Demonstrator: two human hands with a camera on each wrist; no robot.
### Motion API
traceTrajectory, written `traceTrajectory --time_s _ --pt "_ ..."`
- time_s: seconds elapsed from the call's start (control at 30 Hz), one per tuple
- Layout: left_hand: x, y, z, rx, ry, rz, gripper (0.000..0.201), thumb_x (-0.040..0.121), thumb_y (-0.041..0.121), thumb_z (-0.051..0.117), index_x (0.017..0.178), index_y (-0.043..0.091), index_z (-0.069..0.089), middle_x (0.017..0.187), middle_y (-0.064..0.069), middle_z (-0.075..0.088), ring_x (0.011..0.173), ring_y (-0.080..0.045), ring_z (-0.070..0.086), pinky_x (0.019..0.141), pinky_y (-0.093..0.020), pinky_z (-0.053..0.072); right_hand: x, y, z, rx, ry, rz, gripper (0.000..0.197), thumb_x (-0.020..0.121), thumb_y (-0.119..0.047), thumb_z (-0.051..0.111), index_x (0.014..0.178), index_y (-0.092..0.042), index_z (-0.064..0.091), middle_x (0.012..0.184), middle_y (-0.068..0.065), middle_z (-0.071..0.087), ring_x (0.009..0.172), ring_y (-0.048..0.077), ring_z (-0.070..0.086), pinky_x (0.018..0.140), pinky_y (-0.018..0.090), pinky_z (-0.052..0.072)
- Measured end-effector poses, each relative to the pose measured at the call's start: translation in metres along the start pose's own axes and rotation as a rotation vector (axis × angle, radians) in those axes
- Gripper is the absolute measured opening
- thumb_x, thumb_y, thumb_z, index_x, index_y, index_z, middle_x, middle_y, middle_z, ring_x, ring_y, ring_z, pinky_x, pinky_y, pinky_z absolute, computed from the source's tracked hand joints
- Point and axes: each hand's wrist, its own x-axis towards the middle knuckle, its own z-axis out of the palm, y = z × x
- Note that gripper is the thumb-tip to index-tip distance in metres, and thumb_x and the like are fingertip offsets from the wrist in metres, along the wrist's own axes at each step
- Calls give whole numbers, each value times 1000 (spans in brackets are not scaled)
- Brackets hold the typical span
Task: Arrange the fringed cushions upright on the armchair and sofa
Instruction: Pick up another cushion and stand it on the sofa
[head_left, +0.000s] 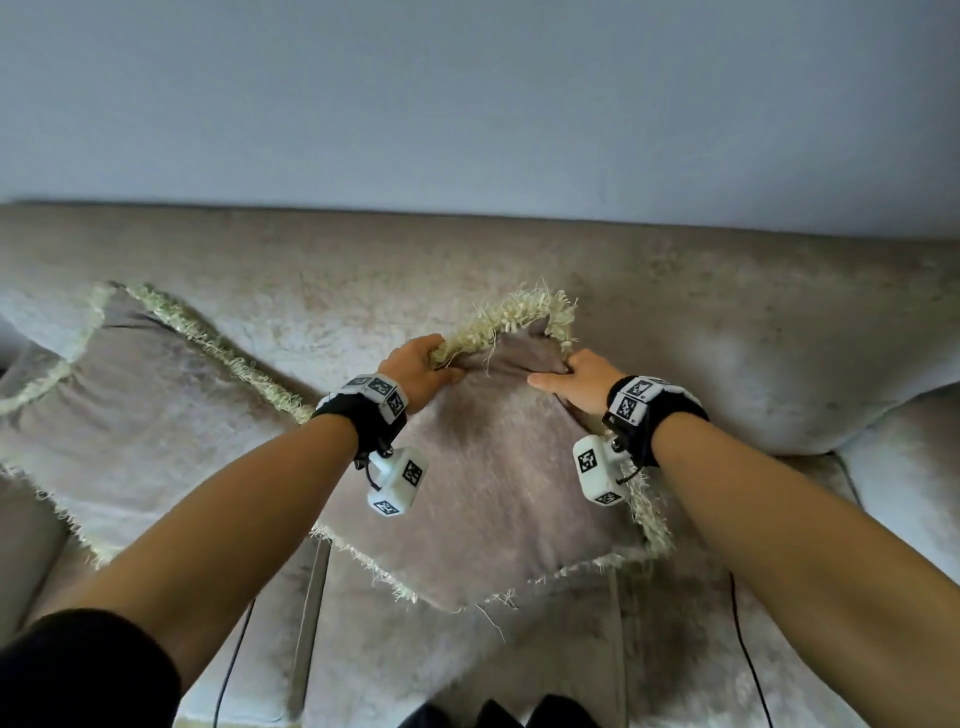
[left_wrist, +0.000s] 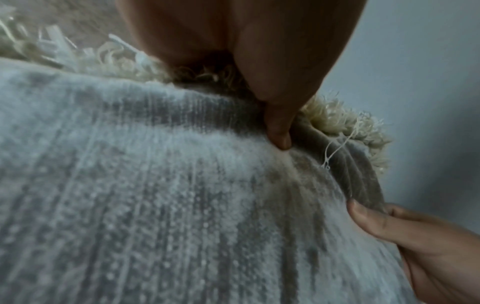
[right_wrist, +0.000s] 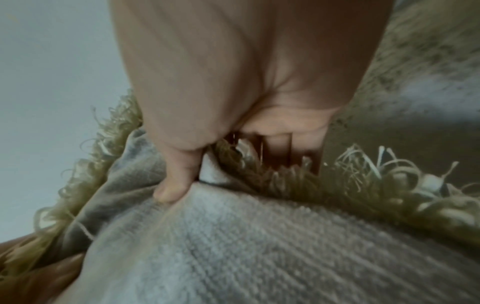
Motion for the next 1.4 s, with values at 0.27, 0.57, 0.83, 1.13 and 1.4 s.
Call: traceTrajectory --time_s 0.27,0.57,0.83,1.13,1.4 --pt "120 -29 -3 -38 -142 -61 13 85 23 73 92 17 65 72 2 61 63 -15 54 64 -25 41 126 14 5 35 -68 -2 50 81 -68 58 66 -22 51 63 -3 54 62 18 56 61 28 40" --pt "191 -76 38 165 -44 -114 17 93 32 62 84 18 67 75 -3 63 58 -17 55 55 -24 39 195 46 33 6 45 87 40 89 -58 56 72 -22 58 62 -3 63 56 15 58 60 26 38" --pt "193 -78 40 160 106 -95 23 96 24 54 110 17 70 101 -8 72 80 -23 65 69 -29 50 193 46 53 224 312 166 38 78 -52 69 98 -20 63 92 -3 69 85 19 65 76 32 53" --pt "125 -74 82 632 175 668 65 99 43 41 152 13 20 160 -13 18 149 -30 10 120 -48 6 154 10 123 27 883 -295 63 97 -36 44 151 -10 26 160 19 8 148 32 11 121 44 9" --pt "174 -94 75 907 27 375 73 93 69 3 154 30 -10 163 -4 -11 150 -28 -7 119 -56 -3 109 178 180 418 152 1039 120 63 -94 -1 156 -18 11 163 16 8 149 34 14 119 53 11"
